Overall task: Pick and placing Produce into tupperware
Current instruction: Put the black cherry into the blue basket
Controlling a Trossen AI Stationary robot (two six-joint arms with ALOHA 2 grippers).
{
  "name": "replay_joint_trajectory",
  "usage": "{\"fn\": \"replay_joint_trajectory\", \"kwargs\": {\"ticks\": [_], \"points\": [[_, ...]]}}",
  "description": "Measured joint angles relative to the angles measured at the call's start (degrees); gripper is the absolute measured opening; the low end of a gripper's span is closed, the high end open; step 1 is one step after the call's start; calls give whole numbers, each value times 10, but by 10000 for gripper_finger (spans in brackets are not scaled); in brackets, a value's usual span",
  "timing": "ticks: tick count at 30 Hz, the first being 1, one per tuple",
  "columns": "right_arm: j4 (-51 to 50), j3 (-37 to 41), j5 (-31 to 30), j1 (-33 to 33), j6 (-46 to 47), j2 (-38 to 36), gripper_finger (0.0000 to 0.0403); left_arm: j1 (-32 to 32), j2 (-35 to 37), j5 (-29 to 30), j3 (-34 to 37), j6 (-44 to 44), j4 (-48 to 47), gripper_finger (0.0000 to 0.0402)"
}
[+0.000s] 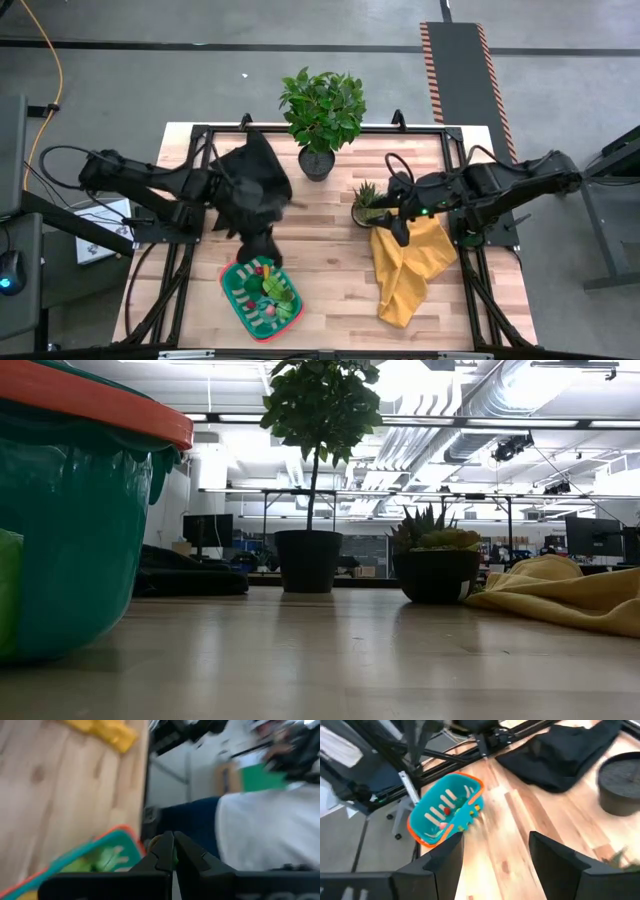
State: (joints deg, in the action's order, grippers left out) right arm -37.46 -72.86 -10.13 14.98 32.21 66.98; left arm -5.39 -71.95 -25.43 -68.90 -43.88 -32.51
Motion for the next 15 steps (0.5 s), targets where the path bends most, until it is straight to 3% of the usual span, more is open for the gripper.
{"fn": "replay_joint_trajectory", "kwargs": {"ticks": [5, 9, 15], "points": [[-10, 0, -19, 0, 4, -3, 216, -82, -4, 137, 0, 14, -101, 0], [-12, 0, -33, 0, 4, -3, 216, -145, -14, 248, 0, -31, -151, 0], [-16, 0, -39, 0, 4, -3, 216, -225, -42, 338, 0, -130, -168, 0]]}}
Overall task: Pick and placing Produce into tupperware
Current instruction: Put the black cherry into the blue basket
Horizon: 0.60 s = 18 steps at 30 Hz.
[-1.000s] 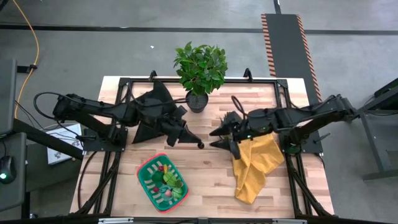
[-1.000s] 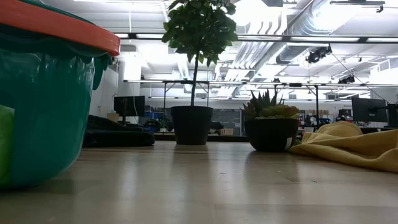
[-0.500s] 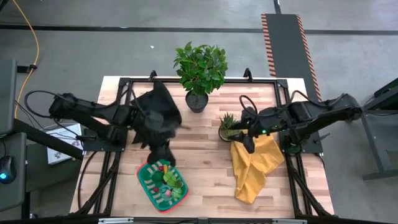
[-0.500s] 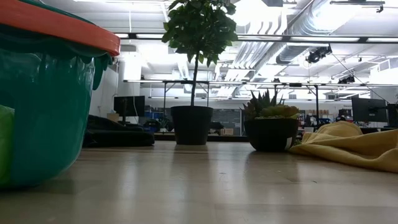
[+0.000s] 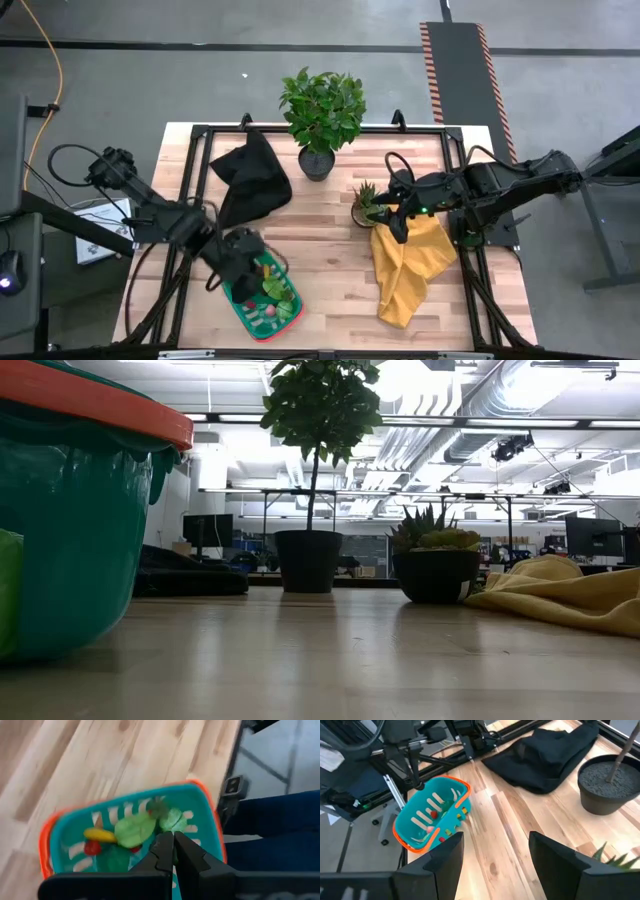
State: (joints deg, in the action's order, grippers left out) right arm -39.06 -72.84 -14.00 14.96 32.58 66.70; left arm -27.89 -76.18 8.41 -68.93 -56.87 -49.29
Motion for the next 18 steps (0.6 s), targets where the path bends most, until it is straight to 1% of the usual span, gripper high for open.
{"fn": "replay_joint_trajectory", "kwargs": {"ticks": [6, 13, 18], "points": [[-11, 0, 0, 0, -1, 0, 216, -58, -51, 32, 0, -102, -19, 0], [-18, 0, 0, 0, -11, 0, 216, -94, -111, 59, 0, -193, -9, 0], [-26, 0, 0, 0, -14, 0, 216, -113, -141, 79, 0, -241, 0, 0]]}}
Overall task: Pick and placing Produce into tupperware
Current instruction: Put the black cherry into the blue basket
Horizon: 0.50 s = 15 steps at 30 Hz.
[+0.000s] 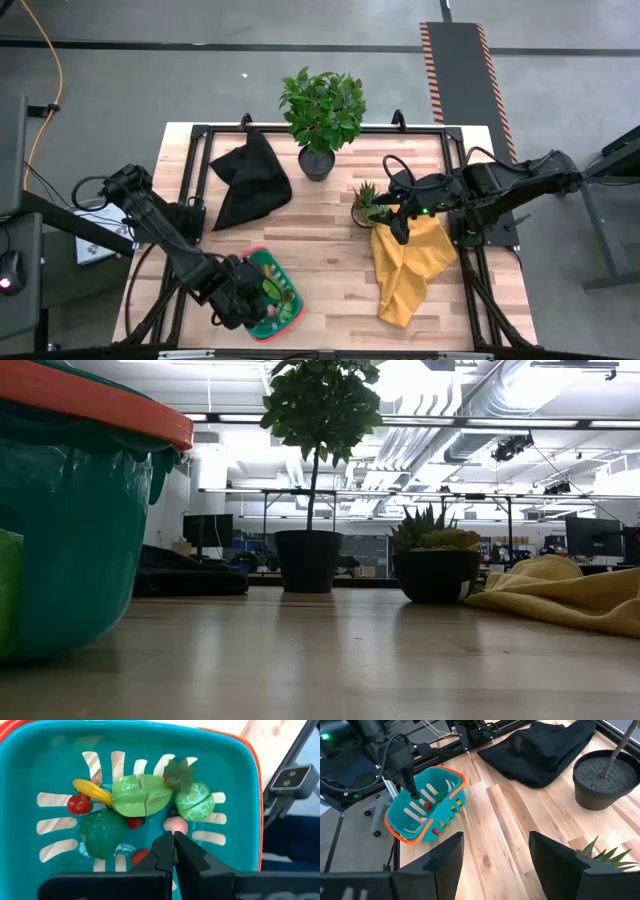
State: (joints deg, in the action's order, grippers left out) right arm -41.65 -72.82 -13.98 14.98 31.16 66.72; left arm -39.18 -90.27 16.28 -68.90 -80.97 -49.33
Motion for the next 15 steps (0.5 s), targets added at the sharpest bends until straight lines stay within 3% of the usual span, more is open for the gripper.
{"fn": "replay_joint_trajectory", "kwargs": {"ticks": [8, 15], "points": [[-2, 0, 0, 0, -1, 0, 216, -15, -29, 45, 0, -30, 12, 0], [-2, 0, 3, 0, -1, 0, 216, -13, -54, 46, 0, -33, 31, 0]]}}
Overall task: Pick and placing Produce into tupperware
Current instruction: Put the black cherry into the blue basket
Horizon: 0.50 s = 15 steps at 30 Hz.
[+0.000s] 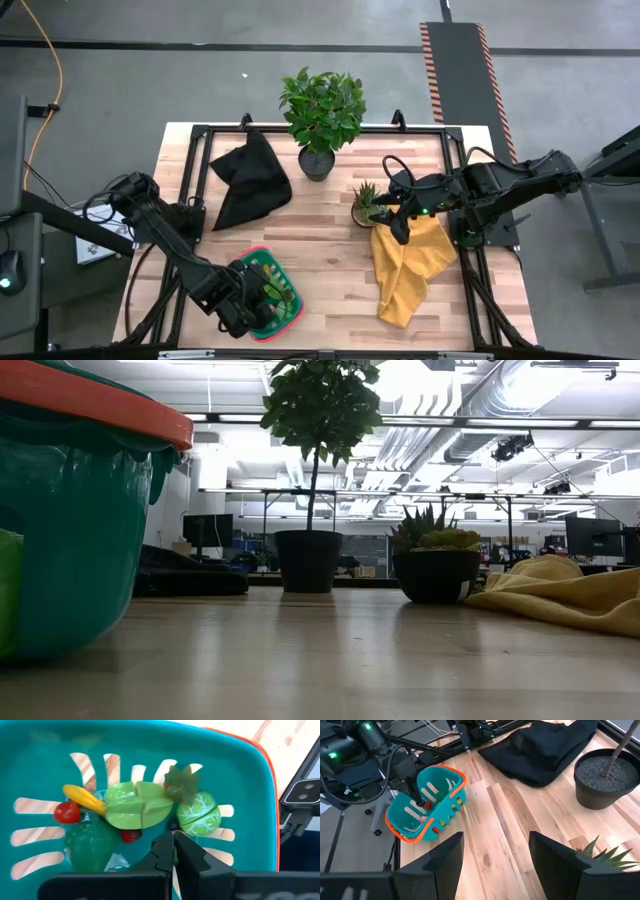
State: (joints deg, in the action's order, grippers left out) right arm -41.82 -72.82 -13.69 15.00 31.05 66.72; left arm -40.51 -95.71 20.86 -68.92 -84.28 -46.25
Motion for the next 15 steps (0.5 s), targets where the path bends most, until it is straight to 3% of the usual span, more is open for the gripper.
{"fn": "replay_joint_trajectory", "kwargs": {"ticks": [11, 15], "points": [[-2, 0, 1, 0, -1, 0, 216, 0, -2, -4, 0, 1, 5, 0], [-2, 0, 1, 0, -1, 0, 216, 0, -1, -6, 0, 5, 14, 18]]}}
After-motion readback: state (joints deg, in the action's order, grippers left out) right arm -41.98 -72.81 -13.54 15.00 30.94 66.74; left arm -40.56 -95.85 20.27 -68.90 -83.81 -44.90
